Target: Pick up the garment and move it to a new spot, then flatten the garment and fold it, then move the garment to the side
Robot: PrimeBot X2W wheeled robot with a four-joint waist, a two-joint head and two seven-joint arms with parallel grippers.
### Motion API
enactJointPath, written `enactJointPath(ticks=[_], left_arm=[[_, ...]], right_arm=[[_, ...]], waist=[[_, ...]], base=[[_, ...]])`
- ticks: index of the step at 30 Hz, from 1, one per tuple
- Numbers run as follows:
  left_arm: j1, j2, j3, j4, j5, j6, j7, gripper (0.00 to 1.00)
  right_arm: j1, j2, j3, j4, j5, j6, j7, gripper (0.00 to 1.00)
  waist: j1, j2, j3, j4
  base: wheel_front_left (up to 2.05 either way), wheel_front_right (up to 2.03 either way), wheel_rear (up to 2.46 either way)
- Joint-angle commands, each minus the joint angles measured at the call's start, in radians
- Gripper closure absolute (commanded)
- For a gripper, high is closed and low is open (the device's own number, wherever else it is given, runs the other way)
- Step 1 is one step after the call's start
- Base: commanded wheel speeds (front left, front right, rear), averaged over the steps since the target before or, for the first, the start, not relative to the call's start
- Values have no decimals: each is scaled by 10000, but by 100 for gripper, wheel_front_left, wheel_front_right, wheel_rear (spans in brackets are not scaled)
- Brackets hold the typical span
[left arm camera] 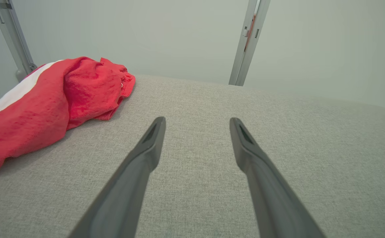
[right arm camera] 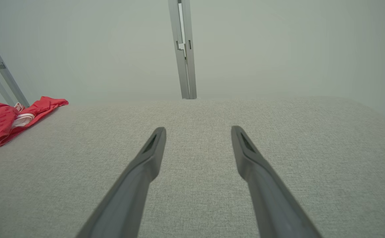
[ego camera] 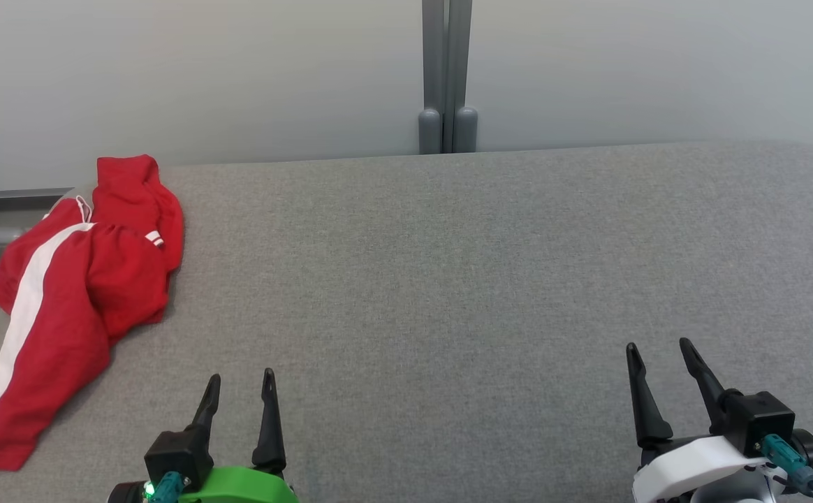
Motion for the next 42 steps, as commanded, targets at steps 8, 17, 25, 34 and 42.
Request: enactJointPath(ticks=[8,17,25,34,42], left_arm=[[217,66,-155,78,683,199,-231,0],[273,71,-280,168,1184,317,-376,0],[241,71,-360,296,1251,315,-399,0],[237,71,-371,304,1201,326,-399,0],[201,71,-349,342,1195,329,-397,0]], right_arm=[[124,-51,77,152,-801,2,-240,0],[173,-54,169,248,-1393,2,-393,0],[176,-55,104,267,-1482,2,-413,0],[180,-55,90,304,-1271,2,-411,0],[133,-53,120,339,-1083,2,-413,0]], waist=[[0,0,-13,11],[0,0,-42,-3],[0,0,-41,3],[0,0,-34,12],[0,0,7,29]], base=[[0,0,0],[0,0,0],[0,0,0],[0,0,0],[0,0,0]])
